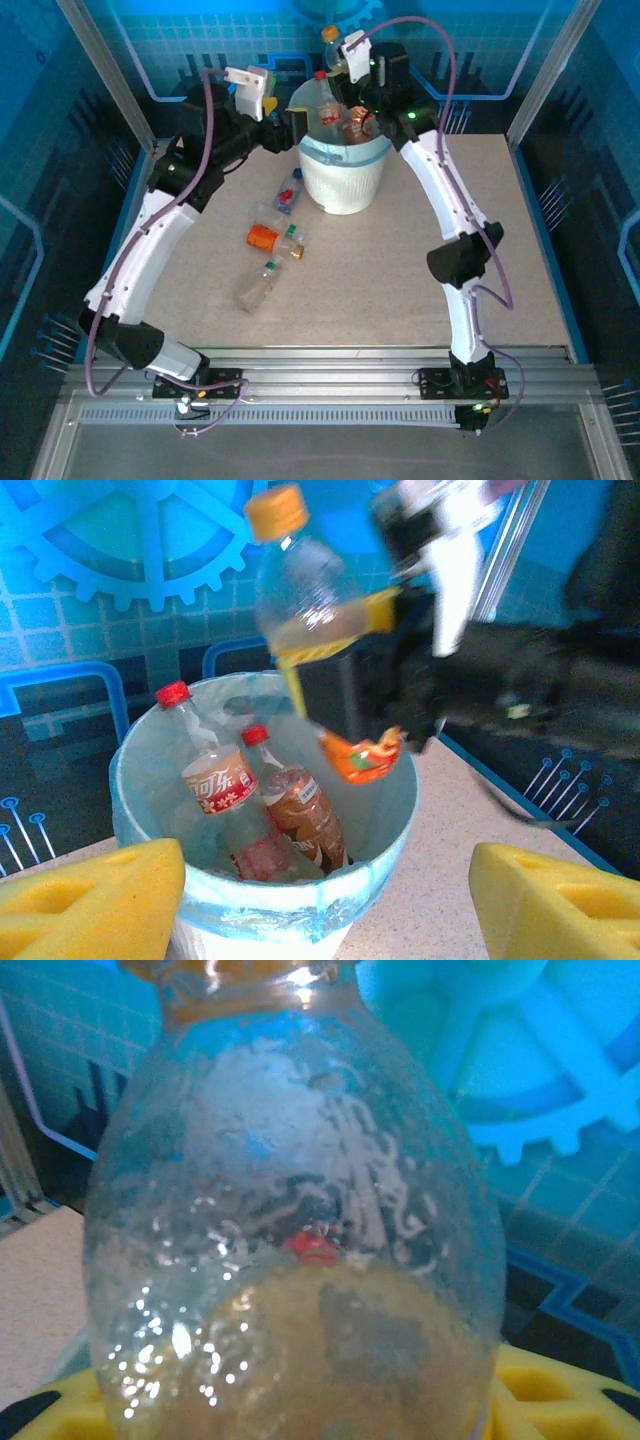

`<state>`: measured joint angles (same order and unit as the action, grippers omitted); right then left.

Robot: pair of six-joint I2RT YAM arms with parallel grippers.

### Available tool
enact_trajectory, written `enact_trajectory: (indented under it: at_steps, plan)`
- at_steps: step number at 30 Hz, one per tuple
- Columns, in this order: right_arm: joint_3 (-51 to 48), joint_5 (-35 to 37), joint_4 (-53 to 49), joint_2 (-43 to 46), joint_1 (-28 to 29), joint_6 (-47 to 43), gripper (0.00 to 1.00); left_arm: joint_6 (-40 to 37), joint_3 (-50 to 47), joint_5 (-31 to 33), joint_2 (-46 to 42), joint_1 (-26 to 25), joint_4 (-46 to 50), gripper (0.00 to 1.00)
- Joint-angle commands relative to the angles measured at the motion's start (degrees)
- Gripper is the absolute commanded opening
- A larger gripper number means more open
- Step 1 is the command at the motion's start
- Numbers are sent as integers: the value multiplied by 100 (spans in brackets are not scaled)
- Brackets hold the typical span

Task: Put the plastic bottles in the bin

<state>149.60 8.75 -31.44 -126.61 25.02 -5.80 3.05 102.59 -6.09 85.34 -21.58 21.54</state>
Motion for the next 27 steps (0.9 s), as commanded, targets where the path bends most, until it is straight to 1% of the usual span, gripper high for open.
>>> enact_trajectory:
  at_steps: [1, 5, 9, 13, 20, 25, 27]
  plan:
    - [436, 156, 102, -424, -147, 355, 53, 67, 243, -134, 146, -3, -106, 76]
    - [358, 91, -28, -527, -232, 519, 60, 124, 253, -159, 251, -3, -101, 76]
    - [-122, 119, 120, -288, -234, 522, 74, 208, 192, -156, 294, -3, -152, 77]
    - [-494, 148, 304, -67, -249, 468, 78, 288, 157, -172, 334, -3, -182, 78]
    - [-486, 158, 270, -44, -300, 505, 79, 298, 104, -146, 327, 1, -203, 78]
    - [-343, -212, 80, -196, -314, 623, 70, 268, 95, -99, 354, 1, -193, 78]
    - [-286, -347, -62, -258, -313, 701, 68, 254, 87, -77, 369, -2, -160, 78]
